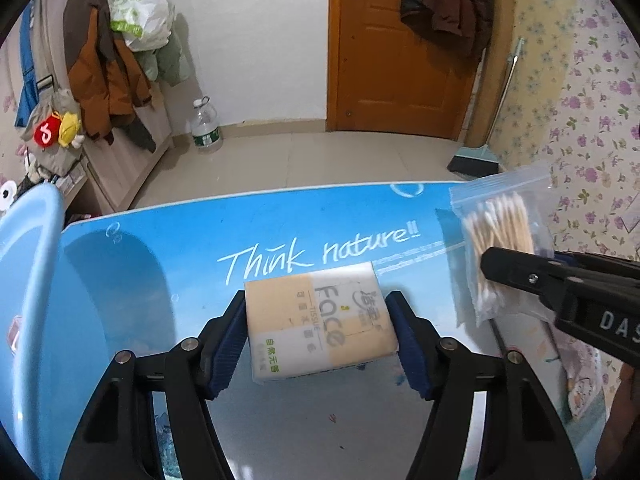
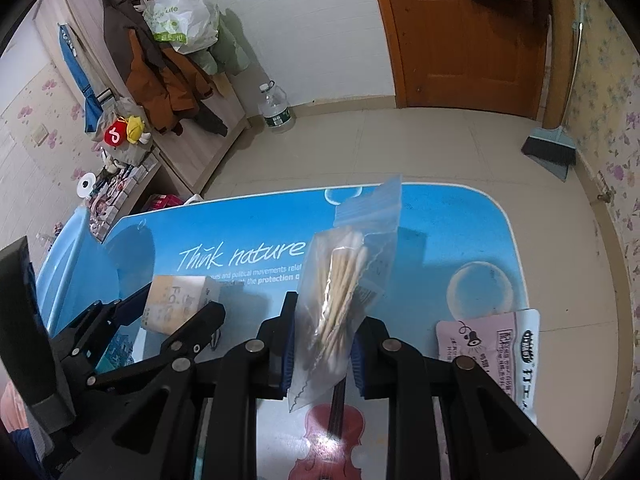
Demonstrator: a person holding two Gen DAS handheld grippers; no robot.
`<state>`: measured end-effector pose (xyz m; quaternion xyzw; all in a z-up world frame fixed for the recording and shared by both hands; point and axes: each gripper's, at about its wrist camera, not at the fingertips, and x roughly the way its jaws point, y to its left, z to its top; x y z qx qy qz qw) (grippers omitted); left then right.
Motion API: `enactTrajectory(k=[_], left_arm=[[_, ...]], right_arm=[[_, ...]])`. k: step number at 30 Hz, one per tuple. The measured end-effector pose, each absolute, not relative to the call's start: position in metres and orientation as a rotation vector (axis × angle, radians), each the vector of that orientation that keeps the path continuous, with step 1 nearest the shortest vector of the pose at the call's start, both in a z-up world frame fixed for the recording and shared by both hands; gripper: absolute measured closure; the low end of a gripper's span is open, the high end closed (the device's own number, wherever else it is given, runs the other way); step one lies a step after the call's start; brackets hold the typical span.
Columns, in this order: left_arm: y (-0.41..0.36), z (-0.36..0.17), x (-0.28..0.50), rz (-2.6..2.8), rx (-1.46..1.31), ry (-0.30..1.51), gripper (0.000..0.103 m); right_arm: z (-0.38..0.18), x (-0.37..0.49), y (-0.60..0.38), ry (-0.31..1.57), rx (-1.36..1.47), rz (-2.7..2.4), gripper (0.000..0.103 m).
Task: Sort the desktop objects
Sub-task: 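Carry the tissue pack over the blue basin with the left tool while the right tool carries the swabs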
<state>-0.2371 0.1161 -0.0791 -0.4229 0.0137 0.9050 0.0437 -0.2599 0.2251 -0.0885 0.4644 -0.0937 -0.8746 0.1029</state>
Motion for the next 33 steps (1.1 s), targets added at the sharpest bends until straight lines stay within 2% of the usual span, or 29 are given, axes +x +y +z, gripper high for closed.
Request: enactTrajectory(k=[12, 33], left_arm=[[0.114, -0.039, -0.201, 2.801, -1.148, 0.078, 0.038], [0.074, 0.043, -0.125, 2.883, -0.938, 0.023, 0.038]], right_arm=[[-0.052, -0.224, 0.227, -0.273, 1.315, -2.647, 0.079], [0.023, -0.125, 0.170, -0.055, 1.146, -2.797, 0.079]])
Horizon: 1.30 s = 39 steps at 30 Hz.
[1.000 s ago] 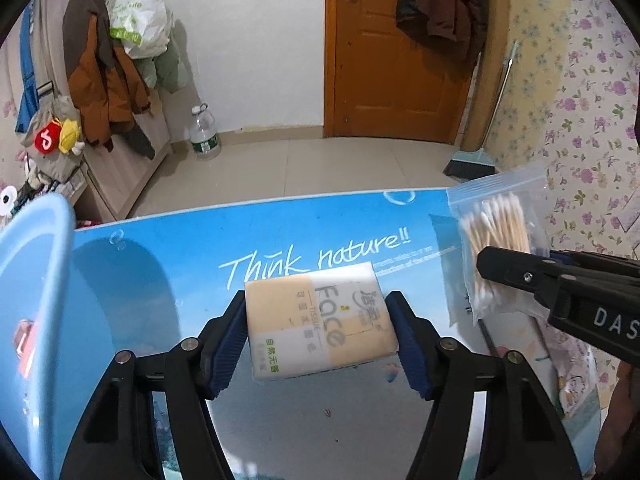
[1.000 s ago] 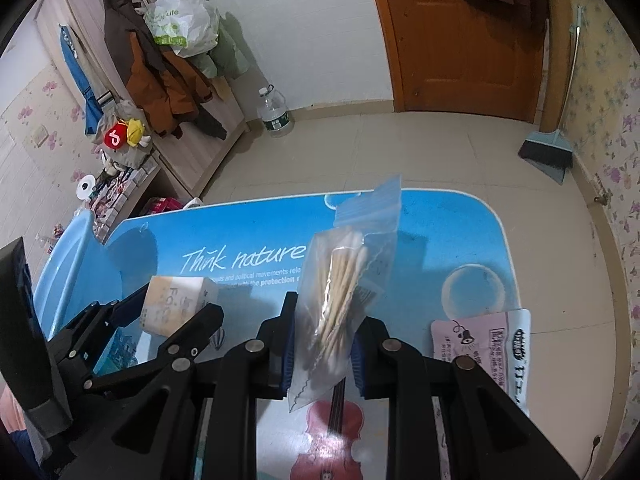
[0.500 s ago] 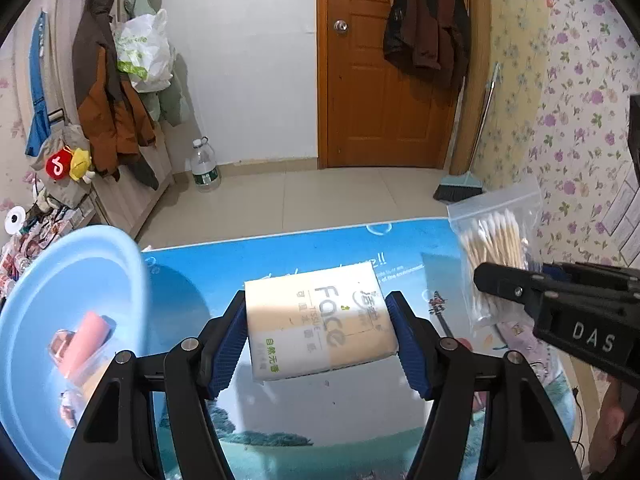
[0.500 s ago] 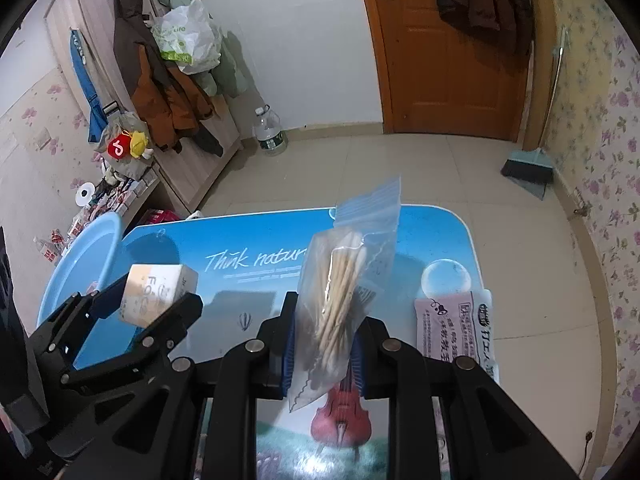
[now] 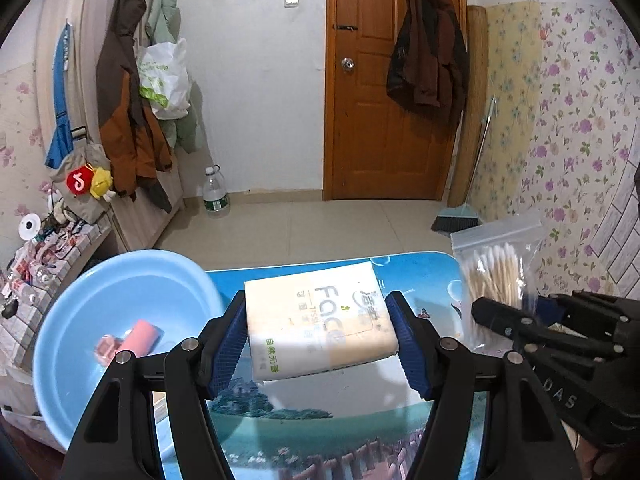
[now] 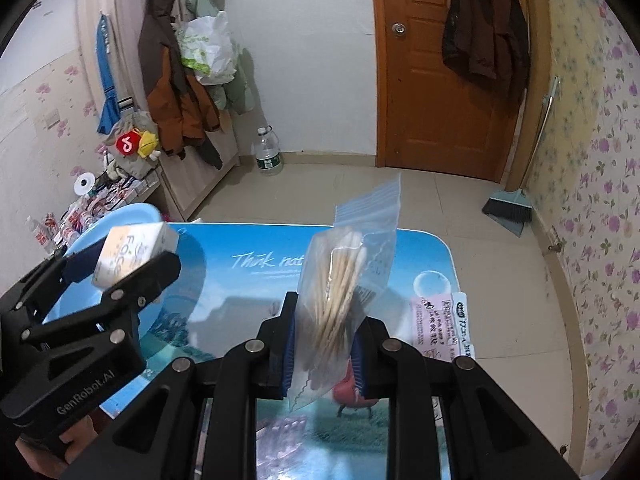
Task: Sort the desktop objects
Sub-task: 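Carry the tissue pack over the blue basin with the left tool while the right tool carries the swabs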
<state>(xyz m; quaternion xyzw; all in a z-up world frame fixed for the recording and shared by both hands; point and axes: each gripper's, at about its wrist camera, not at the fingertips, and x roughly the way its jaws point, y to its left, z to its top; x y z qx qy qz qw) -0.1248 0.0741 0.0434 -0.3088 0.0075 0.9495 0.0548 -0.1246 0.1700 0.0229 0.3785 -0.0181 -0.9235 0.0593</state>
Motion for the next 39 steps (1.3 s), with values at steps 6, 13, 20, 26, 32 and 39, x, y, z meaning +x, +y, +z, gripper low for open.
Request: enactTrajectory(k=[6, 13, 20, 26, 32, 39], left_arm=[[0.056, 0.059, -0.104, 2.912, -0.896, 0.006, 0.038], [0.026, 0.076, -0.077, 2.940, -0.860, -0.023, 0.038], [-0.014, 0.067, -0.053, 2.971, -0.885, -0.073, 0.038], [-0.029, 0.061, -0.037, 2.978, -0.893, -0.062, 0.038], [-0.039, 0.063, -0.031, 2.991, -0.879, -0.072, 0.038], [-0.042, 0.061, -0.025, 2.996, -0.870, -0.060, 0.038]], right_arm=[[0.038, -0.107, 0.155, -0.034, 1.115, -2.807, 0.079], [0.062, -0.079, 0.132, 0.004, 1.051, -2.851, 0.079], [0.055, -0.051, 0.109, -0.010, 1.050, -2.851, 0.079], [0.049, -0.039, 0.091, -0.029, 1.063, -2.827, 0.079], [0.048, -0.041, 0.086, -0.022, 1.068, -2.827, 0.079], [0.051, -0.038, 0.092, -0.025, 1.057, -2.834, 0.079]])
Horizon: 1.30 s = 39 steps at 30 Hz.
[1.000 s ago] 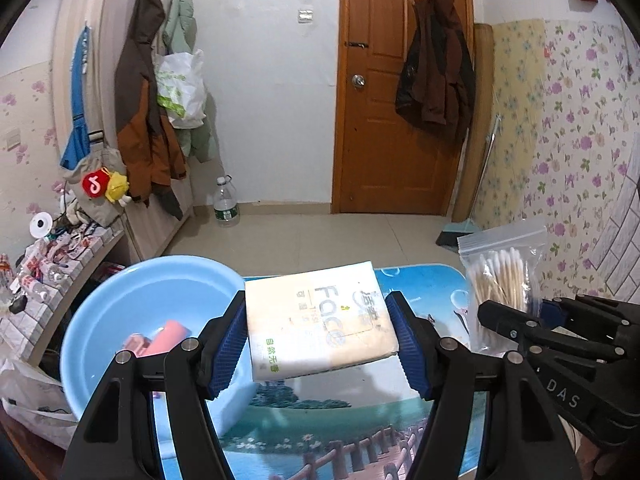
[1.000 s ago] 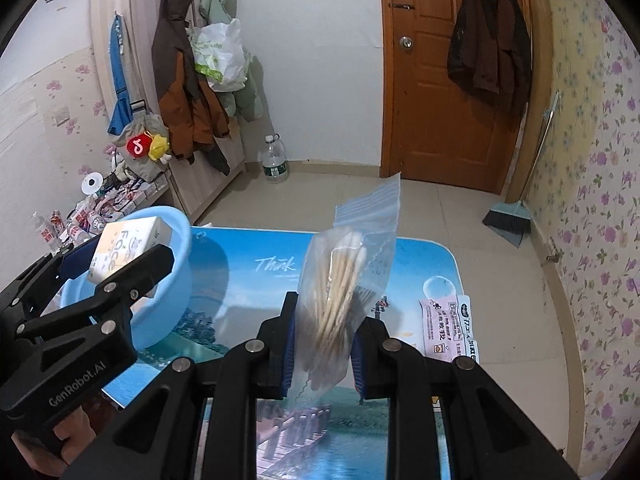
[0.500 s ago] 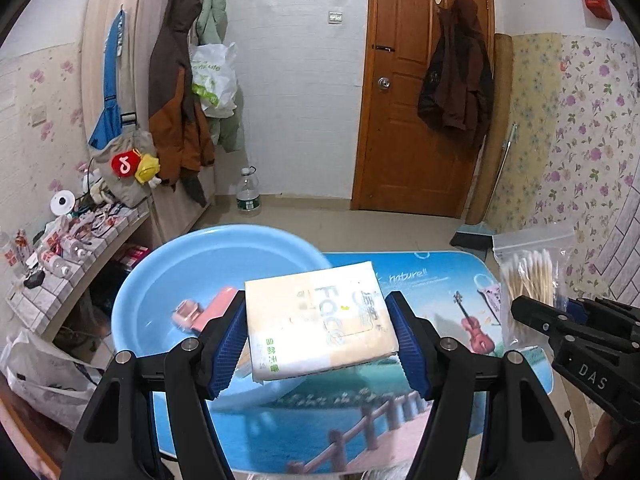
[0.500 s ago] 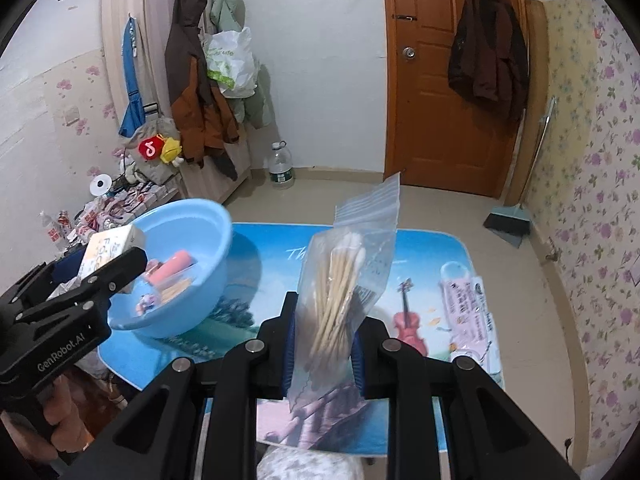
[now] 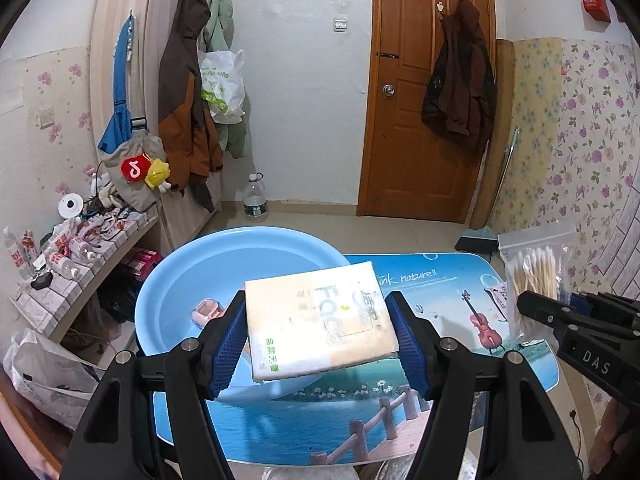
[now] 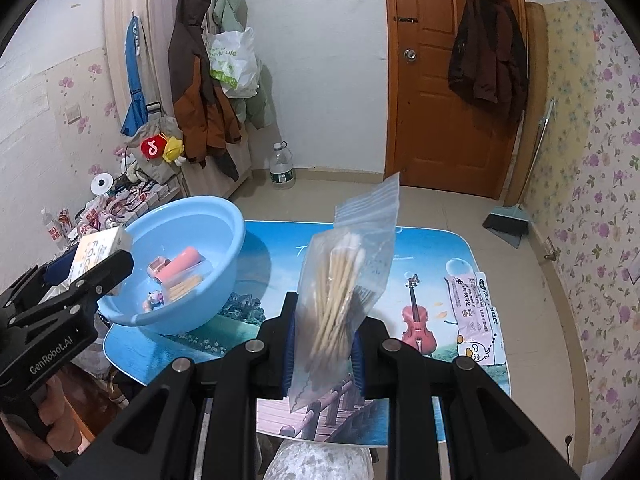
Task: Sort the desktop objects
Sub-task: 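Carry the tissue pack over the blue basin with the left tool while the right tool carries the swabs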
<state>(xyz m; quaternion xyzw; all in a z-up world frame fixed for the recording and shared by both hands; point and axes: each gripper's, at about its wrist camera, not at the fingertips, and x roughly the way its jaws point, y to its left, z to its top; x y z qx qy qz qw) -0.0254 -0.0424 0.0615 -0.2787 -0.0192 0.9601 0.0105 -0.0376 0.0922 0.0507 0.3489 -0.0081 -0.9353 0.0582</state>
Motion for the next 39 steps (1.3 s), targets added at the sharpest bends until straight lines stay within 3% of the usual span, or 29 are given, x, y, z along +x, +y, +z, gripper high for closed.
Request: enactTrajectory(k=[39], left_arm=[[-0.040, 0.041, -0.006, 2.968, -0.926, -0.011, 0.038]], right_arm=[[0.020, -0.020, 0.090, -0.088, 1.115, -2.824, 0.079]])
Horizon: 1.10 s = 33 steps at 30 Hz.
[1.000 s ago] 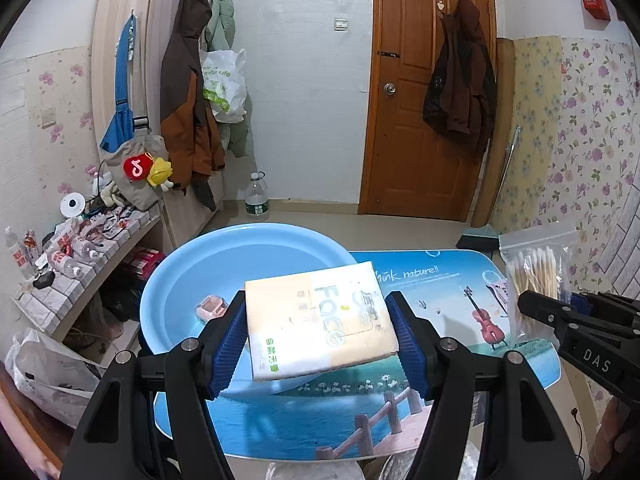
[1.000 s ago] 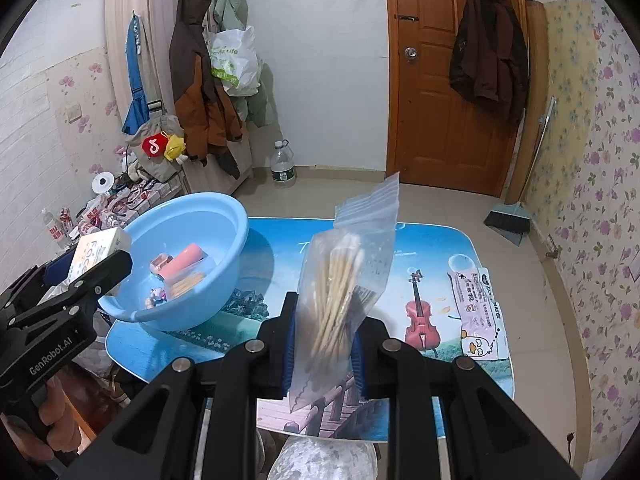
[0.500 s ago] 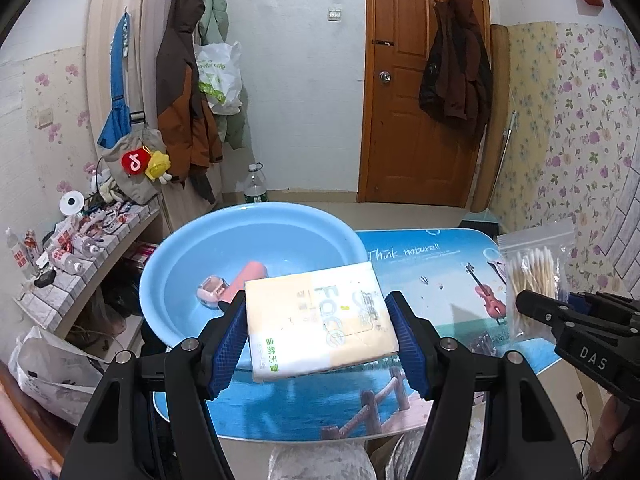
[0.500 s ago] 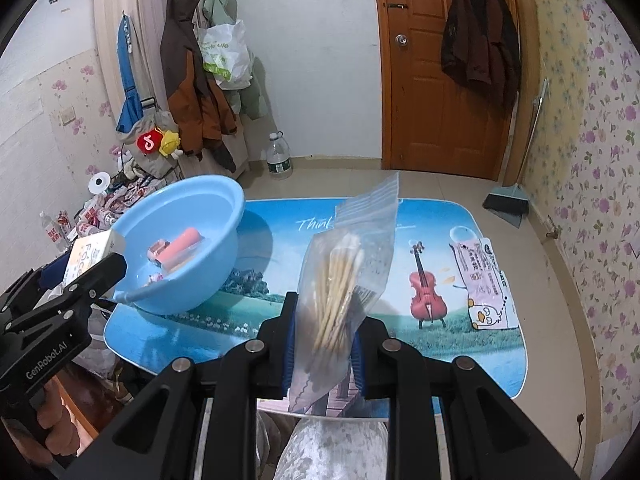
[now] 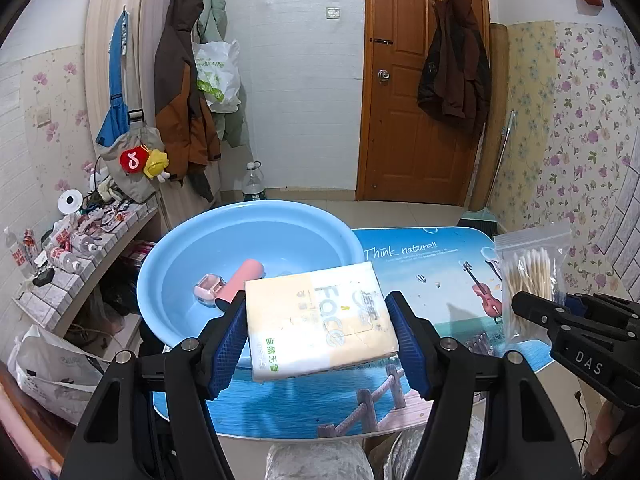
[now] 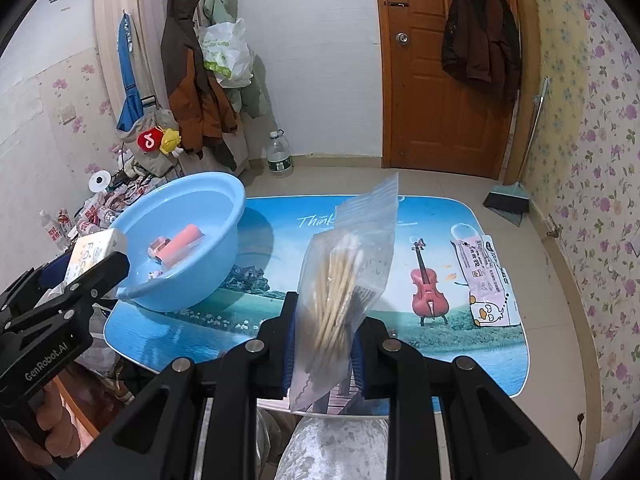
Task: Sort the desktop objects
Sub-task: 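Carry the tissue pack over the blue basin with the left tool while the right tool carries the swabs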
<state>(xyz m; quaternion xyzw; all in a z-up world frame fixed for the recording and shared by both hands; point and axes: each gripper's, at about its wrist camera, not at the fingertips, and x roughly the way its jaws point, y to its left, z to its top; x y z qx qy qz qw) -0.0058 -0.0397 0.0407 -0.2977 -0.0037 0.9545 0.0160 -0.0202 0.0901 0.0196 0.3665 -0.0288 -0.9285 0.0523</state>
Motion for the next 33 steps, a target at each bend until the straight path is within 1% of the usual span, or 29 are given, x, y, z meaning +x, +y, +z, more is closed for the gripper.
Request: enactTrajectory(k=[6, 14, 25, 33], left_arm=[[-0.045, 0.041, -0.007, 2.975, -0.921, -0.010, 0.038], [-0.064, 0.055, -0.016, 3.021, -0.890, 0.011, 0.038], [-0.096, 0.069, -0.029, 3.061, -0.864, 0.003, 0.038], [-0.116, 0.041, -0.059, 3.050, -0.961, -0.005, 0.038]], right_arm=[[0.019, -0.020, 0.091, -0.085, 1.116, -2.822, 0.079], [0.023, -0.024, 0.085, -0.078, 1.094, -2.818, 0.079], [0.041, -0.046, 0.043, 0.014, 1.013, -2.764, 0.079], [0.025, -0.067, 0.030, 0.015, 1.065, -2.744, 0.079]])
